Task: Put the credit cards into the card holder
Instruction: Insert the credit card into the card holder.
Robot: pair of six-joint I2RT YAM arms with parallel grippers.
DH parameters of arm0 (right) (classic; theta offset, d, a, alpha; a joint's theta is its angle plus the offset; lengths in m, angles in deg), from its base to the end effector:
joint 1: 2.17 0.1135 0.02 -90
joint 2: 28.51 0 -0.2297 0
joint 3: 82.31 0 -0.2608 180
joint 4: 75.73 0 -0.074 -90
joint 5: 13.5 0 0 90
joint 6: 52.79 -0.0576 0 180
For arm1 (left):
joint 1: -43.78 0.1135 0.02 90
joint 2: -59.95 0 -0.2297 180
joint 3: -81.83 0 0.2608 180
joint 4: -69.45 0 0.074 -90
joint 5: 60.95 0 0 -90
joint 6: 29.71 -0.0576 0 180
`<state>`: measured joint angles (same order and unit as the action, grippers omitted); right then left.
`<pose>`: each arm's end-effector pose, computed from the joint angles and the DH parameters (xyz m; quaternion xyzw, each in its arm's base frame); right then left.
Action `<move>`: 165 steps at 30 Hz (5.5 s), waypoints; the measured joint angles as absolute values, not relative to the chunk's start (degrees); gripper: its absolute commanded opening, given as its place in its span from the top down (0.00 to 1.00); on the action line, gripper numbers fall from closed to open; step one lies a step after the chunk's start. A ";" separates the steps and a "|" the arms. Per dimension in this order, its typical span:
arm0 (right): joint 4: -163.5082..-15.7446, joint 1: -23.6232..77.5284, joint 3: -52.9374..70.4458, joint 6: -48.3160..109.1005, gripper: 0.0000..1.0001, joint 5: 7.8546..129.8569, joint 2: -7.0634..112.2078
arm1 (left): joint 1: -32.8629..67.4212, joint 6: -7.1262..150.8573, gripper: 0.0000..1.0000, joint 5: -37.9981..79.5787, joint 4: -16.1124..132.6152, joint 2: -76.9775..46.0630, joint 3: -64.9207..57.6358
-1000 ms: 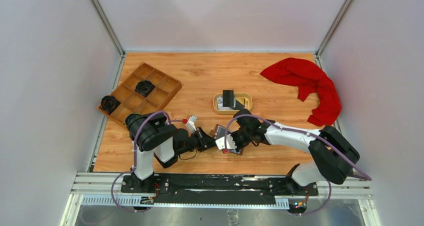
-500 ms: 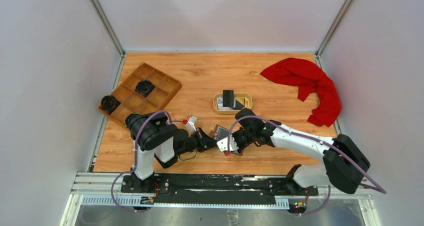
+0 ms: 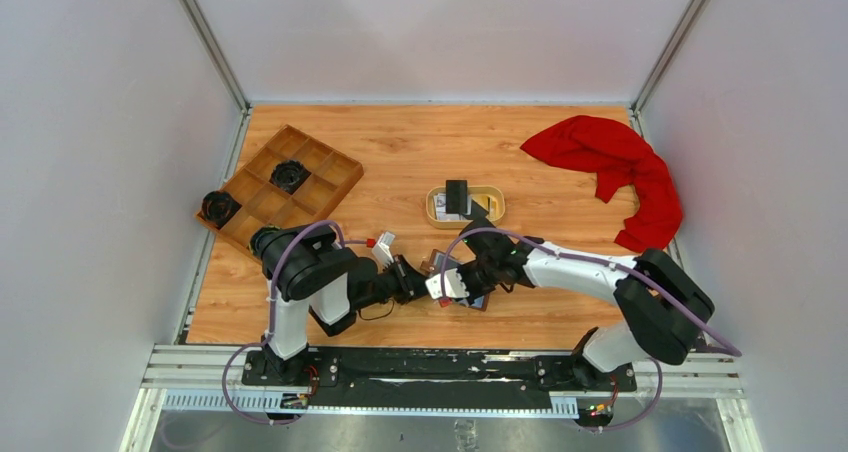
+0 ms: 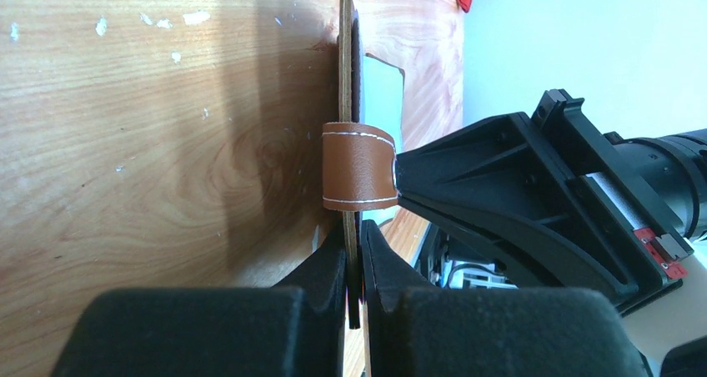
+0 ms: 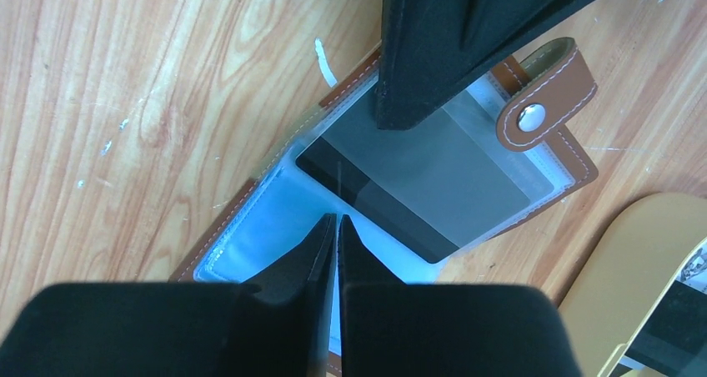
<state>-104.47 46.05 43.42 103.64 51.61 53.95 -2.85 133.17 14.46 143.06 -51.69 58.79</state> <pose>0.1742 0.2314 0.1122 -0.8211 0.4538 0.1600 0.3071 0.1518 -0.1818 0.0327 -0.1034 0.7839 -0.5724 0.2172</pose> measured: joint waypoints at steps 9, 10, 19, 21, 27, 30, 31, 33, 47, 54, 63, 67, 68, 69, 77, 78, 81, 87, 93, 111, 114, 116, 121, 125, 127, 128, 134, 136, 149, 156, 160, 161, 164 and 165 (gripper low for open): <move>-103.18 46.62 42.59 103.23 0.91 53.40 55.52 | -2.85 133.17 0.86 13.87 143.06 -51.75 58.68; -103.10 46.69 42.54 103.23 0.90 53.54 55.56 | -2.85 133.17 0.85 13.72 143.06 -51.77 58.68; -102.81 46.84 42.17 102.64 0.85 53.89 55.78 | -2.88 133.15 0.71 12.78 143.04 -52.45 58.68; -102.70 46.84 42.08 102.22 0.83 53.91 55.87 | -2.88 133.15 0.69 12.71 143.04 -52.56 58.68; -102.57 46.84 41.91 100.62 0.78 53.91 55.87 | -2.88 133.15 0.65 12.76 143.04 -52.56 58.68; -102.83 46.62 41.91 99.34 0.77 52.92 55.41 | -2.85 133.04 0.62 13.02 143.04 -52.36 58.75; -103.01 46.42 41.91 98.96 0.77 52.49 55.21 | -2.85 132.93 0.61 13.11 143.04 -52.25 58.81; -103.88 45.53 41.91 97.59 0.78 50.52 54.52 | -2.72 132.73 0.61 13.24 143.04 -51.77 59.07; -111.47 39.93 32.12 77.13 1.00 42.21 61.53 | -1.37 130.72 0.60 14.33 143.02 -49.57 60.47; -114.16 37.86 31.46 73.57 1.00 42.30 64.24 | 0.16 129.28 0.59 14.53 143.02 -48.60 61.13; -114.77 36.83 29.49 70.07 1.00 42.69 66.27 | 1.10 128.69 0.71 14.51 143.02 -48.60 61.08; -114.79 36.65 28.42 67.93 1.00 42.63 67.65 | 1.30 128.36 0.80 14.37 143.02 -48.60 61.08; -114.81 36.63 28.07 67.12 1.00 42.52 68.13 | 1.28 128.36 0.82 14.29 143.02 -48.60 61.08; -114.83 36.63 27.86 66.55 1.00 42.45 68.46 | 1.30 128.32 0.84 14.20 143.02 -48.60 61.08; -114.83 34.67 26.33 59.86 1.00 41.32 70.49 | 1.28 128.34 0.89 13.65 143.04 -48.60 61.08; -114.83 34.21 26.19 59.21 0.99 40.90 70.69 | 1.28 128.36 0.89 13.63 143.04 -48.60 61.08; -114.83 32.02 26.00 56.74 0.98 38.67 71.26 | 1.28 128.36 0.89 13.63 143.04 -48.60 61.08; -114.42 29.05 26.00 51.03 0.96 34.08 72.31 | 0.84 128.49 0.88 14.00 143.04 -48.63 61.08; -110.40 28.61 27.22 43.25 0.95 33.10 72.53 | -0.32 129.21 0.87 14.68 143.04 -48.63 60.95; -103.23 25.44 30.37 27.93 0.87 31.48 74.25 | -1.54 129.69 0.79 15.27 143.04 -49.72 59.77; -101.65 25.42 30.72 26.07 0.86 29.89 74.91 | -1.87 129.71 0.79 15.27 143.02 -49.96 59.58; -100.60 25.42 30.89 25.00 0.86 28.82 75.39 | -2.07 129.74 0.79 15.29 143.02 -50.22 59.34; -98.51 25.33 31.31 22.97 0.86 26.32 76.70 | -2.42 129.78 0.77 15.29 143.02 -50.68 58.88; -97.09 24.37 31.92 21.48 0.85 24.16 77.27 | -2.55 129.91 0.72 15.31 143.02 -50.70 58.75; -96.36 23.74 32.14 20.69 0.84 23.20 77.68 | -2.55 129.93 0.67 15.31 143.02 -50.70 58.66; -96.06 23.50 32.23 20.45 0.84 22.81 77.79 | -2.55 129.95 0.64 15.31 143.02 -50.70 58.64; -94.90 22.78 32.49 19.99 0.82 21.30 77.97 | -2.55 129.69 0.53 15.99 143.00 -49.89 58.99; -94.90 22.67 32.49 20.13 0.81 21.21 77.97 | -2.53 129.45 0.53 16.41 143.02 -48.65 59.69; -96.34 21.55 32.20 22.81 0.79 21.17 78.01 | 0.86 128.12 0.58 16.32 143.02 -44.76 63.93; -97.02 21.53 31.68 23.69 0.78 20.99 78.34 | 2.31 127.92 0.69 15.90 143.02 -43.77 64.65; -97.17 21.51 31.61 23.91 0.77 20.86 78.38 | 2.59 127.90 0.82 15.51 143.02 -43.69 64.71; -97.19 21.49 31.61 23.97 0.76 20.75 78.38 | 2.63 127.90 0.85 15.31 143.04 -43.71 64.69; -97.22 21.35 31.61 24.21 0.76 20.47 78.40 | 2.81 127.90 0.92 14.96 143.04 -43.82 64.69; -97.24 21.29 31.61 24.26 0.76 20.38 78.40 | 2.81 127.88 0.95 14.88 143.02 -43.88 64.69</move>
<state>-97.24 21.29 31.61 24.26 20.38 78.40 2.81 127.88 14.88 143.02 -43.88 64.69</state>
